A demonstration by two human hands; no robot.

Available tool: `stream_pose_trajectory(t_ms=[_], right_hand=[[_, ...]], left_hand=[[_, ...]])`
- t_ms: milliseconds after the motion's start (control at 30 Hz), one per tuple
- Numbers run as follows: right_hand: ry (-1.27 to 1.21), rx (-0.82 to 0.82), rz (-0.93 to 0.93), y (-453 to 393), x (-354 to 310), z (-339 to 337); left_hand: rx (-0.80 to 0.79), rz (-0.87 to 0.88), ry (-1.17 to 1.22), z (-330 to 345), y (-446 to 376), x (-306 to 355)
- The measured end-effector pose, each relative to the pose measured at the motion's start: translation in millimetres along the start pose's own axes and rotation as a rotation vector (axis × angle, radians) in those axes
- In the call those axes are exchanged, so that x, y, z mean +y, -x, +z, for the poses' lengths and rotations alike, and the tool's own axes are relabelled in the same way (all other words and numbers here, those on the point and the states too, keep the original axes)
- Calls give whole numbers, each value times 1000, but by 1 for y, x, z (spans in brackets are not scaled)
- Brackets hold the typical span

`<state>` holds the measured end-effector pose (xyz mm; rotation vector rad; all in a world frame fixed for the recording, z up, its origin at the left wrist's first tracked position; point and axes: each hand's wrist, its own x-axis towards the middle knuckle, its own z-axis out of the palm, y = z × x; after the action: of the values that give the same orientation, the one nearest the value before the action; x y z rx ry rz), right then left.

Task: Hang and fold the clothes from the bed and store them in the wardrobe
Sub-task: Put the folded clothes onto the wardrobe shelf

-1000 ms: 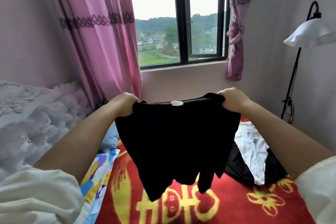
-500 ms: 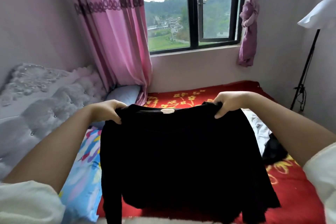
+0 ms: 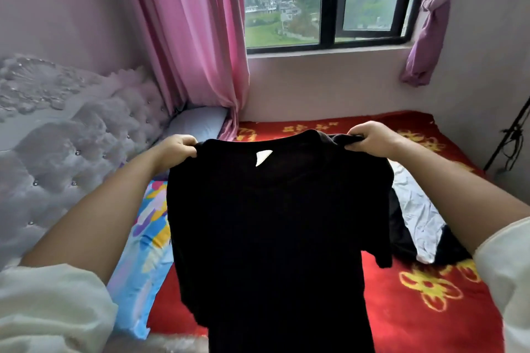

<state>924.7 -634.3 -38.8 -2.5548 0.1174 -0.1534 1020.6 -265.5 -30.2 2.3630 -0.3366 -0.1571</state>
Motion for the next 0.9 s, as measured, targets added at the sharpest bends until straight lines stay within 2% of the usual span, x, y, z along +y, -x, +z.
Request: stream_pose_trajectory(t_ms=[200,333,467,633,733,900], right_hand=[[250,-91,128,-114,40,84],[378,-191,238,-192,88,169],[372,-160,339,-232,134,250],[401,-91,391,-284,188,329],[409,-69,397,-321,218,361],[348,-134,386,-372,268,409]], left_hand=[[6,14,-151,56,-131,-91],[5,-63,-274,117,-222,-164],[-6,-117,-383,179,-272,-226],[18,-82,-527,240,-332,-288],[51,-90,-534,269,-367,-315],[29,-199,-465,319,-416,-354]])
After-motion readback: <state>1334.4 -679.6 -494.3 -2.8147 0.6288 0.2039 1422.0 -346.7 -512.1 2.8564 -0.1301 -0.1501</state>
